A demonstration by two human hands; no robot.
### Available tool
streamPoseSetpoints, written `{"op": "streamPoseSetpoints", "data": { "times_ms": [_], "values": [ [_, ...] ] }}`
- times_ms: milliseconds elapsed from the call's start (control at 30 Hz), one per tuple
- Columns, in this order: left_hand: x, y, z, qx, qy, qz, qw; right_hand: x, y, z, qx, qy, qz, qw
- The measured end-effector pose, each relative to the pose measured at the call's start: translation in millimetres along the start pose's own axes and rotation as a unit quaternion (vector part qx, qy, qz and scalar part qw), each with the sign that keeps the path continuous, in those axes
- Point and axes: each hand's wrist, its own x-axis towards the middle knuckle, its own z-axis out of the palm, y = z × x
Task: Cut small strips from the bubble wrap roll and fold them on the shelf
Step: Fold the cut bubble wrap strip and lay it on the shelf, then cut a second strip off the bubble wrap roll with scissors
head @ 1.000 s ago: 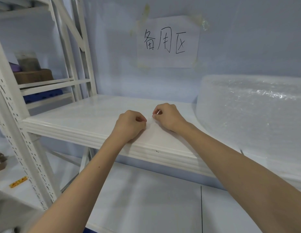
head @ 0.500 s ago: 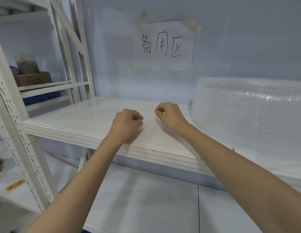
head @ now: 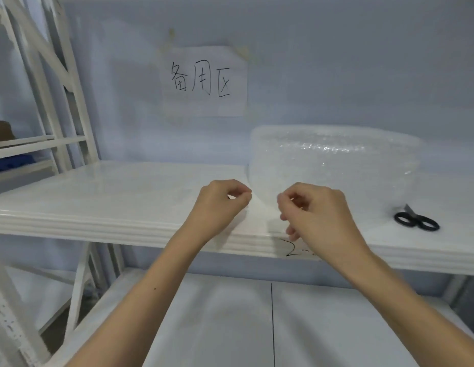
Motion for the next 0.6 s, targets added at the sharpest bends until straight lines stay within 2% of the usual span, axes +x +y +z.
{"op": "streamPoseSetpoints", "data": {
  "times_ms": [133,200,367,500,600],
  "values": [
    [-7.1,28.6,36.4,-0.067,-0.055,0.004,0.996,-13.6,30.6,-88.6,-0.087,0.174,0.036,0.980],
    [-9.2,37.7,51.8,-0.096,-0.067,-0.003,0.993,-11.3,56.3,-124.6,-0.189,0.204,0.056,0.959],
    [-14.1,49.1,78.8,-0.125,-0.086,-0.015,0.988,3.8,110.8,-158.7,-0.380,0.123,0.161,0.902],
    [-17.3,57.0,84.9,-0.138,-0.135,-0.001,0.981,18.4,131.7,-161.2,-0.386,0.051,0.217,0.895],
    [-17.0,60.5,85.3,-0.148,-0.149,0.002,0.978,26.0,130.3,-164.1,-0.379,0.047,0.247,0.890]
  ]
}}
